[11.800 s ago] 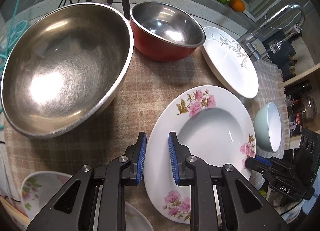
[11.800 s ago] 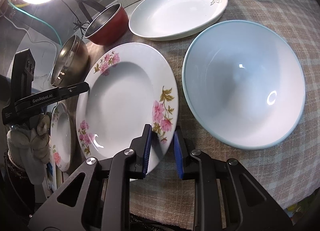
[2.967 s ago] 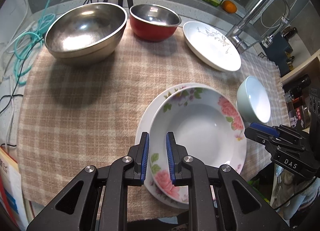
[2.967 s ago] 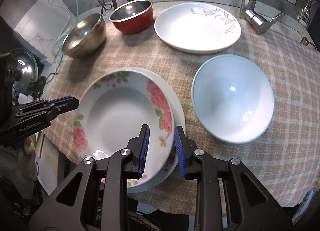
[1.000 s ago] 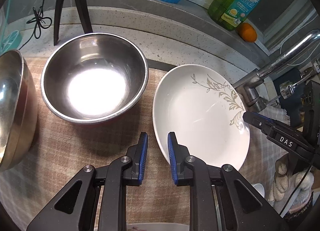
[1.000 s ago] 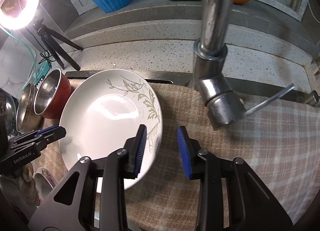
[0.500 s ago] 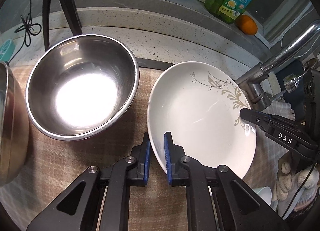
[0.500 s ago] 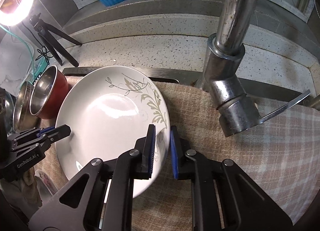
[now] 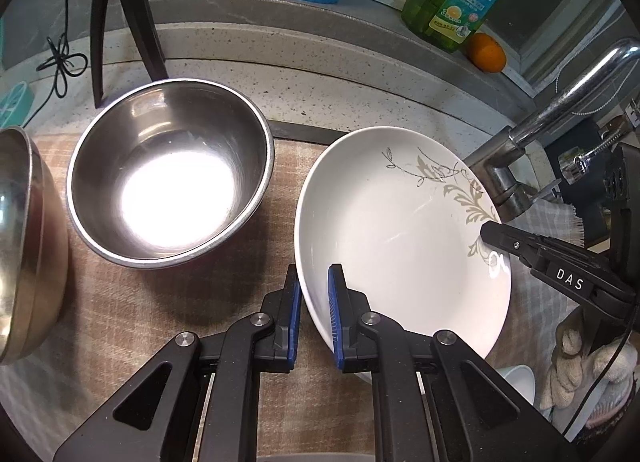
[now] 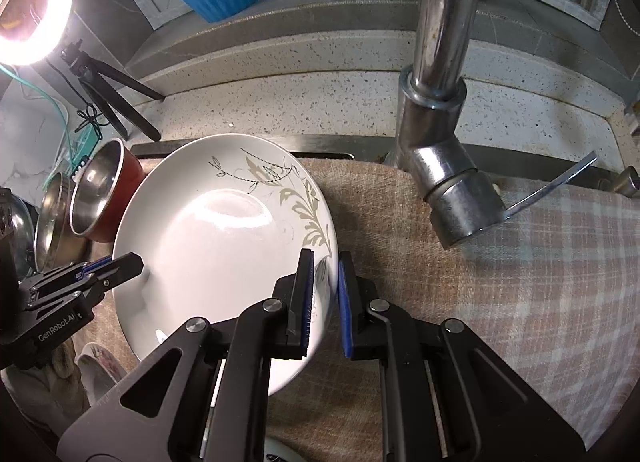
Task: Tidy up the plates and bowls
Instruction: 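Lift the white gold-branch plate and carry it over the plate stack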
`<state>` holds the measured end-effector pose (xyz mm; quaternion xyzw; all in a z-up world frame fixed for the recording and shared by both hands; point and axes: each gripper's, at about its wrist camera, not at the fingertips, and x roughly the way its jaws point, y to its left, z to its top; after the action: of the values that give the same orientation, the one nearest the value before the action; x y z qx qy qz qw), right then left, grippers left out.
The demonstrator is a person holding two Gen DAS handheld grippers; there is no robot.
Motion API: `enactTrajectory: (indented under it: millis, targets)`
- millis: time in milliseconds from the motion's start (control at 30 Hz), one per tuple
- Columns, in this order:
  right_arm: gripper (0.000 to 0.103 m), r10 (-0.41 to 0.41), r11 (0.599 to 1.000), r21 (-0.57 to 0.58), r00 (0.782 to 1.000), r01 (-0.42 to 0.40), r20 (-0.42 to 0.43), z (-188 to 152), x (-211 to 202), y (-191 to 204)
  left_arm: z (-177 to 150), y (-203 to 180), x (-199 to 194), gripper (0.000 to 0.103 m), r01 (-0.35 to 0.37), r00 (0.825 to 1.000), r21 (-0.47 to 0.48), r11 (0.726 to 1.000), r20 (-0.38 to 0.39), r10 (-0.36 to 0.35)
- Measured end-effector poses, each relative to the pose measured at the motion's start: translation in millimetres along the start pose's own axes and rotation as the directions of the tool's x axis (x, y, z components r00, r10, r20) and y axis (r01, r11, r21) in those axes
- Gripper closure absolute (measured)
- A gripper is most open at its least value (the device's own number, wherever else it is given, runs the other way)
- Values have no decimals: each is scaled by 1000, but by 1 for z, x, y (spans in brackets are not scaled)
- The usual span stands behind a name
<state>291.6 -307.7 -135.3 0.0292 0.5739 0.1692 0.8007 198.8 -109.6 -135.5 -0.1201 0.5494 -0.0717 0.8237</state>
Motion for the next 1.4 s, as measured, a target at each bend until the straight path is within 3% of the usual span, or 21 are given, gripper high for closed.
enactTrajectory:
  millis: [333, 800, 1400]
  targets:
    - [91, 18, 1000, 4, 999, -18, 34, -9, -32, 12, -4, 6, -31, 92, 15, 999, 4, 1000, 42, -15]
    - [91, 45, 999, 5, 996, -46, 79, -45, -78, 52, -36, 25, -81, 92, 56, 997, 12, 998, 62, -56]
    - [91, 80, 997, 8, 994, -81, 75, -131, -109, 110, -94, 65, -124, 92, 64, 997, 15, 998, 30, -64]
